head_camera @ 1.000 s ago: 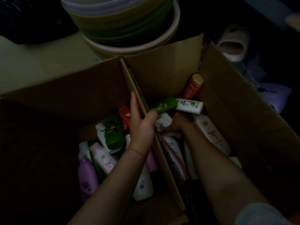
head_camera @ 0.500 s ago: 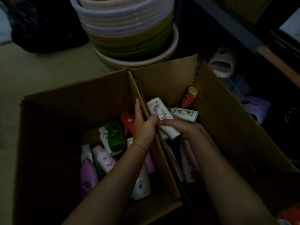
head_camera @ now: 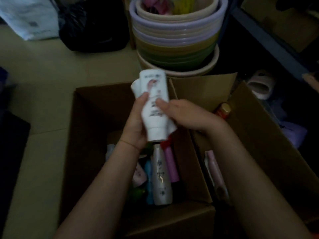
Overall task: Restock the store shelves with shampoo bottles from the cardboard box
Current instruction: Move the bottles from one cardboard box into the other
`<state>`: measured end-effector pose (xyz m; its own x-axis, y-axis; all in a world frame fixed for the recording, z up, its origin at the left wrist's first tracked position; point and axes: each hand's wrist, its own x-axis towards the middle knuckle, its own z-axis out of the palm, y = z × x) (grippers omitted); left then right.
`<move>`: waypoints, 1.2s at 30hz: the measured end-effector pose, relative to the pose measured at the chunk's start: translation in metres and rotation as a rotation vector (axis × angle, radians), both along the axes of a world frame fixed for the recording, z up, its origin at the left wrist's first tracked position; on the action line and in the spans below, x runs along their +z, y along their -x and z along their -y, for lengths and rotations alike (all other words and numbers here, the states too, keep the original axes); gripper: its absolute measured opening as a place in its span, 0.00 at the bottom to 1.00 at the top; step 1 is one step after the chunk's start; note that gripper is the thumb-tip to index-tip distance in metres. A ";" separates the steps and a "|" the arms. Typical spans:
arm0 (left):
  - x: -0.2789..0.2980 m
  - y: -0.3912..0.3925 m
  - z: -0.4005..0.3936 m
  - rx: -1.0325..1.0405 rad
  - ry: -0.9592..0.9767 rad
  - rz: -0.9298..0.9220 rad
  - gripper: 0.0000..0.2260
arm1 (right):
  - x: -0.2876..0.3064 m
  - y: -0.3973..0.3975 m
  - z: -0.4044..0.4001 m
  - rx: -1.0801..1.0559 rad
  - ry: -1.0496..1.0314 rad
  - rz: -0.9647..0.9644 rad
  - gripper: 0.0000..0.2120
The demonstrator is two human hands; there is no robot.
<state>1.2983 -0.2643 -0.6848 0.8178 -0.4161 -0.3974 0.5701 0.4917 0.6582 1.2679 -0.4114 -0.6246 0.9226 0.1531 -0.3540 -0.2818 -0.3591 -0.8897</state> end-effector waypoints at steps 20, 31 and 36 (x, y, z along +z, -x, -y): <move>-0.023 -0.001 0.066 -0.043 -0.736 0.232 0.40 | -0.070 -0.032 0.084 -0.740 0.132 0.312 0.10; -0.040 -0.004 0.119 0.003 -0.675 0.163 0.36 | -0.224 -0.014 0.196 -0.463 0.772 -0.319 0.25; -0.046 -0.007 0.120 0.018 -0.654 0.177 0.33 | -0.251 -0.016 0.181 -0.166 1.073 -0.445 0.35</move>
<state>1.3053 -0.3842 -0.7303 0.8982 -0.1213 -0.4225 0.4220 -0.0314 0.9061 1.2835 -0.5926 -0.8753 0.6654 -0.5306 -0.5252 -0.6059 -0.7947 0.0352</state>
